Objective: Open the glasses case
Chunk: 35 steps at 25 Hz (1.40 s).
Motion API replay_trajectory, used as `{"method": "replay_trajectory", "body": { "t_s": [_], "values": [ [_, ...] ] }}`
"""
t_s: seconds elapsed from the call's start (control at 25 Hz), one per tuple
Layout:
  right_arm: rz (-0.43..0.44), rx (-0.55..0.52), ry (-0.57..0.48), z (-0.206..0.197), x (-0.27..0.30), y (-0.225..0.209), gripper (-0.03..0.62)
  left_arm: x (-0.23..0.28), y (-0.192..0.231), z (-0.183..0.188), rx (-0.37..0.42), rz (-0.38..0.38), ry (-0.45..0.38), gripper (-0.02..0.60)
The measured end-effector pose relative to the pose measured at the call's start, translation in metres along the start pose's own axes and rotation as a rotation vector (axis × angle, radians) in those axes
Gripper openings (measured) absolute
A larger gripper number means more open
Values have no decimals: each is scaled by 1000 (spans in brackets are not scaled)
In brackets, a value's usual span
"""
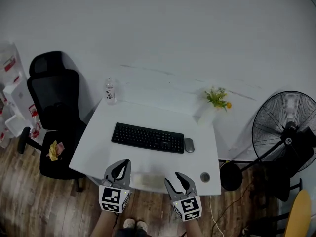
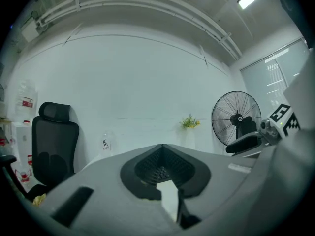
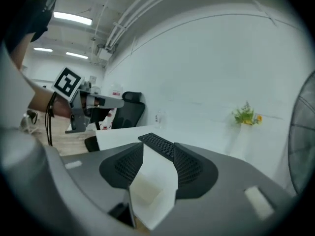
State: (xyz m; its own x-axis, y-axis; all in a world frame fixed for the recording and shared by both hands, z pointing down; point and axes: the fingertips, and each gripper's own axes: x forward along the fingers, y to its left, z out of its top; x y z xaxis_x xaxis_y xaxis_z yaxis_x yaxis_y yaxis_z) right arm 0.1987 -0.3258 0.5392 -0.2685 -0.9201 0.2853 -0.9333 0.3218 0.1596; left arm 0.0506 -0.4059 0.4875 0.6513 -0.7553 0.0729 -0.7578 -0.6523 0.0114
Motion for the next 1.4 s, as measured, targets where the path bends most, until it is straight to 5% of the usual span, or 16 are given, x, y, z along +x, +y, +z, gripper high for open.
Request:
{"method": "replay_trajectory", "body": {
  "t_s": [0.32, 0.56, 0.8, 1.4],
  "values": [
    [352, -374, 182, -15, 37, 47, 184, -9, 10, -7, -9, 34, 11, 8],
    [556, -640, 384, -70, 51, 70, 184, -14, 18, -9, -18, 56, 15, 8],
    [634, -890, 543, -130, 56, 72, 184, -14, 24, -14, -20, 73, 26, 8],
    [608, -998, 593, -154, 70, 61, 158, -10, 27, -20, -16, 82, 46, 8]
  ]
}}
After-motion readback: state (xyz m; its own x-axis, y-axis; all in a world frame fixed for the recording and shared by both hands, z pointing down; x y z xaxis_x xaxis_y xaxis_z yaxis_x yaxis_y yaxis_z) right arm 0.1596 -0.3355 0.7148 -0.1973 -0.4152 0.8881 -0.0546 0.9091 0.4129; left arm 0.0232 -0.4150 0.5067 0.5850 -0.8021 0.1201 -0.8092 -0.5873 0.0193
